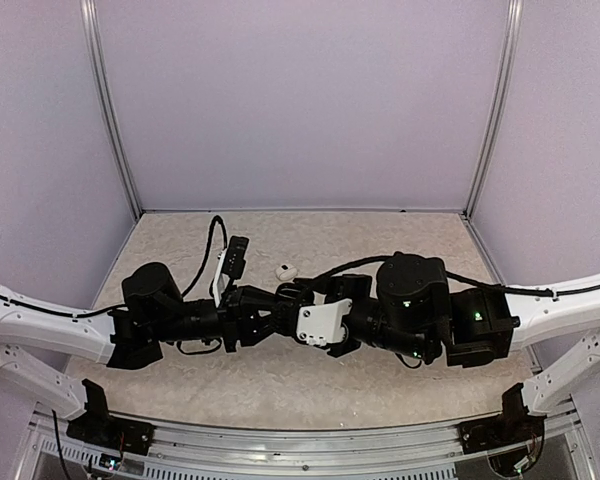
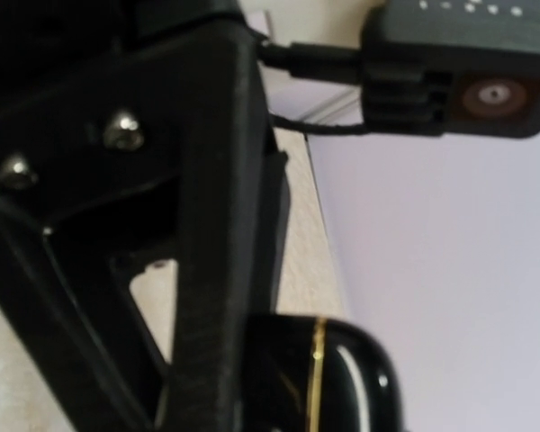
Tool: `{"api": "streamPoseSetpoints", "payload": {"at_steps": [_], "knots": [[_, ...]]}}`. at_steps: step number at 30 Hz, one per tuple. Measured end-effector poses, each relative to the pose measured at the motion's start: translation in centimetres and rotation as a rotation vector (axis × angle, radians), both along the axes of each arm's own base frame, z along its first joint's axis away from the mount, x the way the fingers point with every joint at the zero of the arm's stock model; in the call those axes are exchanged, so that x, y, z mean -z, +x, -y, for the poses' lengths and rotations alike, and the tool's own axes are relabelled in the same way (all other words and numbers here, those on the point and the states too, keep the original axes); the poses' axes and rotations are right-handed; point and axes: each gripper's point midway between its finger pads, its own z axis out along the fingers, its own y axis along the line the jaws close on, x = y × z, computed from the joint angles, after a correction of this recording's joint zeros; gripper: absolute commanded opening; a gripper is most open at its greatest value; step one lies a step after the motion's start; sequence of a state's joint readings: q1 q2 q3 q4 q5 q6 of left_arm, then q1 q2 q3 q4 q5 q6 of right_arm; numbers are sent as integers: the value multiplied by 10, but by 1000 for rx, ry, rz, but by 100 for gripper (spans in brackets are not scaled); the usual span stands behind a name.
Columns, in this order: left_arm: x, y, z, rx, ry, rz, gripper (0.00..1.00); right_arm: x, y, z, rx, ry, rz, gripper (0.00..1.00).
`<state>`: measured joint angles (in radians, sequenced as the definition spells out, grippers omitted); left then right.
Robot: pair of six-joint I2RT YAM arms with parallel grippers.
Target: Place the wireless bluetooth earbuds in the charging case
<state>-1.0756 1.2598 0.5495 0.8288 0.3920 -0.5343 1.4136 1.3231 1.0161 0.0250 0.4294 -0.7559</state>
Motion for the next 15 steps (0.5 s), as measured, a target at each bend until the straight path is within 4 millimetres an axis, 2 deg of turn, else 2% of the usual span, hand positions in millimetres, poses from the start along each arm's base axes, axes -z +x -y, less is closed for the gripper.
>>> {"api": "streamPoseSetpoints", "payload": {"at_steps": [1,4,6,9,13,14,15], "knots": [[0,1,0,-8,0,4,10,0,1,0,9,0,2,41],[0,3,0,-22,1,13,37,0,3,1,20,-2,9,36],[-1,5,-1,-32,-1,13,51,-1,4,1,23,-1,9,34],[-3,13,-4,-70,-8,10,64,0,11,4,40,11,-10,33],[-9,31,-21,-165,-29,8,93,4,38,21,86,63,-91,32],[-11,37,-26,-196,-34,9,98,4,48,28,105,82,-116,32],[-13,43,-33,-235,-38,7,99,5,58,35,123,103,-146,32]]}}
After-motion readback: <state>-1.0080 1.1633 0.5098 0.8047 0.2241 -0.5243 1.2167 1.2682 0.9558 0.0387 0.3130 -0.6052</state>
